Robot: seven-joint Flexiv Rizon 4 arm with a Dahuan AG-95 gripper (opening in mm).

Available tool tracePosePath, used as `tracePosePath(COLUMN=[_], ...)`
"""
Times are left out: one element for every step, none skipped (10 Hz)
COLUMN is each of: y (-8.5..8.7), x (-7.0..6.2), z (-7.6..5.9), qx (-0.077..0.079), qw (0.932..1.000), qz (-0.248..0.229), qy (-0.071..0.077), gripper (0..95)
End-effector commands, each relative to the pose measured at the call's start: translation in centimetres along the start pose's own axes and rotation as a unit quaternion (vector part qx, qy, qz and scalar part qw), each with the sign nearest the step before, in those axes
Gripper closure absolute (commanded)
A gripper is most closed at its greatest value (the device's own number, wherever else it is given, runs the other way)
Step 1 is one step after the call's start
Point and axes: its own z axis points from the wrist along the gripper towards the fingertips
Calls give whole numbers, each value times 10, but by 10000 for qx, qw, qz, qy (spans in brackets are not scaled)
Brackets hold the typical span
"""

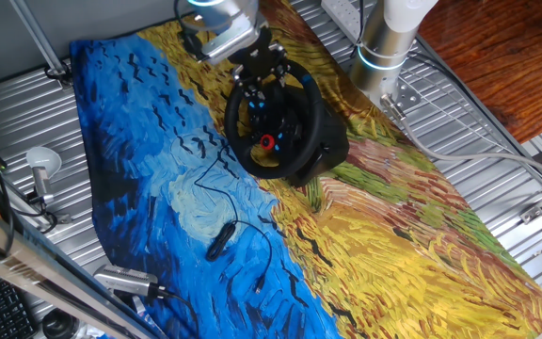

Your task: Rotate the steering wheel 90 degrees clockwise

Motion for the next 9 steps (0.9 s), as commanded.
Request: tracePosePath(y=[-3,-3,-3,-2,-2,-2,-2,-2,-1], x=[-2,-3,-3,-3,-3,-3,-3,-4,-5], z=[4,4,4,3,3,3,3,3,-1], qx=[31,33,26,25,16,14,11,12,19], qw=[9999,9999,9999,9998,9996,9996,9996,9995,9992], qz=[98,131,156,191,258,273,284,317,388], qy=[71,70,67,68,72,69,67,64,57], gripper=[570,570,570,570,570,570,570,570,570])
